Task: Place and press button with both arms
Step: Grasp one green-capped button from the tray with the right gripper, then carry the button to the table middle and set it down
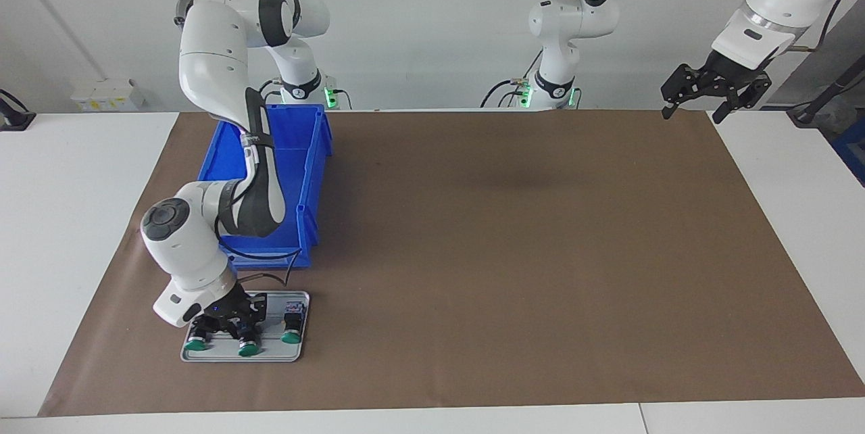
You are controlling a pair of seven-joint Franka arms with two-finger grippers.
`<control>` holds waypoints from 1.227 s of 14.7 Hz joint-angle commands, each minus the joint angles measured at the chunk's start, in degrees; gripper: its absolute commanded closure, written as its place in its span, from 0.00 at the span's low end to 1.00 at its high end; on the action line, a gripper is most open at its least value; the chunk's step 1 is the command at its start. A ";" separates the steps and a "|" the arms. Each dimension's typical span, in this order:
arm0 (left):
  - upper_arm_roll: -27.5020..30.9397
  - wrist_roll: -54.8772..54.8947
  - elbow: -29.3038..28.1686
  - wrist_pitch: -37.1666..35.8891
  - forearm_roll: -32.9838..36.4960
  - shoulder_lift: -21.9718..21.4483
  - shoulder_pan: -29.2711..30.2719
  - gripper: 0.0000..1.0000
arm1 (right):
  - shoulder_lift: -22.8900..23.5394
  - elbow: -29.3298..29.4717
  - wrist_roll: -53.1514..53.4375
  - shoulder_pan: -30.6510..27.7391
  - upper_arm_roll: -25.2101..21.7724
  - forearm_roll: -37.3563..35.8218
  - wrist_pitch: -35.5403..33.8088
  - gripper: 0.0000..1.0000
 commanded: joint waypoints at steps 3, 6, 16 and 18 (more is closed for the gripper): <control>-0.16 -0.26 -1.49 -0.43 0.91 -1.43 0.29 0.00 | -3.06 1.29 3.82 0.43 0.94 0.52 -2.29 1.00; -0.16 -0.17 -1.49 -0.43 0.91 -1.43 0.29 0.00 | -6.41 3.91 17.25 3.85 -0.46 -1.50 -7.54 1.00; -0.16 -0.26 -1.49 -0.43 0.91 -1.43 0.29 0.00 | -11.51 14.31 84.80 21.94 0.14 -7.04 -27.27 1.00; -0.16 -0.26 -1.49 -0.43 0.91 -1.43 0.29 0.00 | -12.30 12.91 101.50 26.43 0.32 -6.69 -26.47 1.00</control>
